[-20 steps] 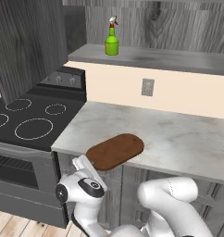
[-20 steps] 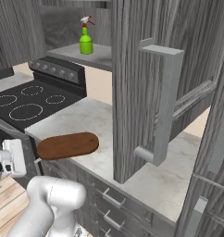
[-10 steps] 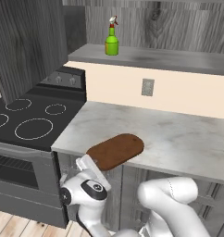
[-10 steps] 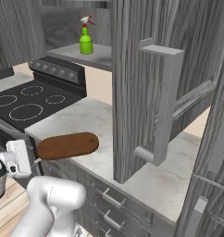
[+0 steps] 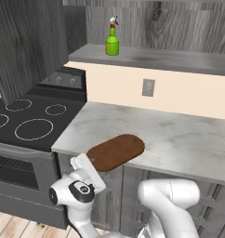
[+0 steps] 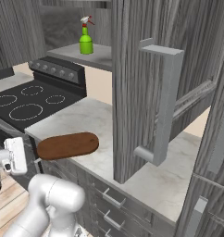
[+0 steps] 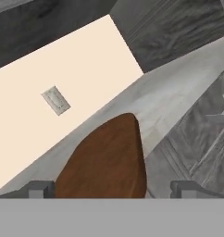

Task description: Move the cutting board and knife to the sink. Then move spray from the cabinet to the counter.

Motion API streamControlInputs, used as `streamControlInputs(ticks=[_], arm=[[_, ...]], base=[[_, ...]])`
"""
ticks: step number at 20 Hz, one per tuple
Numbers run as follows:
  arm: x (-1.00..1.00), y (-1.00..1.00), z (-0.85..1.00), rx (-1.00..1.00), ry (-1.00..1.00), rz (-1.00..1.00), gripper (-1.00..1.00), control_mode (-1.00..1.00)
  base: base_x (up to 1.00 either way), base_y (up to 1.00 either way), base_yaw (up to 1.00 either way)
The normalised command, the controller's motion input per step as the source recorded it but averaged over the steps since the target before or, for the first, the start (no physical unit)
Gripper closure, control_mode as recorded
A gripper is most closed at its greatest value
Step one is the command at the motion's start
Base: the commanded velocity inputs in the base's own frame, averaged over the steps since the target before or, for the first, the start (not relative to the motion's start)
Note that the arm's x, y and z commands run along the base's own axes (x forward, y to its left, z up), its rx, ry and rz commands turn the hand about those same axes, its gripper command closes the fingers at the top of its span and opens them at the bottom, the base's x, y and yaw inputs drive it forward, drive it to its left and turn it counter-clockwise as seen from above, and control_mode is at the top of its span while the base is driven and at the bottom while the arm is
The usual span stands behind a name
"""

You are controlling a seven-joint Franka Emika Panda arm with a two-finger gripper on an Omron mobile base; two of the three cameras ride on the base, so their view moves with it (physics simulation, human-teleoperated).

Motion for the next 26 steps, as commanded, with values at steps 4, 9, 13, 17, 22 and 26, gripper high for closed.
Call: streamControlInputs(ticks=[4, 9, 13, 17, 22, 26], arm=[[-0.1, 0.01, -0.12, 0.23, -0.11, -0.04, -1.0, -1.0], [-0.02, 0.0, -0.23, 0.3, -0.05, 0.0, -1.0, -1.0], [-0.01, 0.0, -0.34, 0.28, -0.07, 0.0, -1.0, -1.0], [0.0, 0.0, -0.38, 0.16, -0.16, -0.02, -1.0, -1.0], [0.0, 0.0, -0.26, 0.06, -0.22, -0.1, -1.0, -1.0], [0.0, 0.0, -0.09, 0.02, -0.25, -0.14, -1.0, -1.0]], base=[[0.0, 0.0, 0.0], [0.0, 0.0, 0.0], [0.0, 0.0, 0.0], [0.0, 0.0, 0.0], [0.0, 0.0, 0.0], [0.0, 0.0, 0.0]])
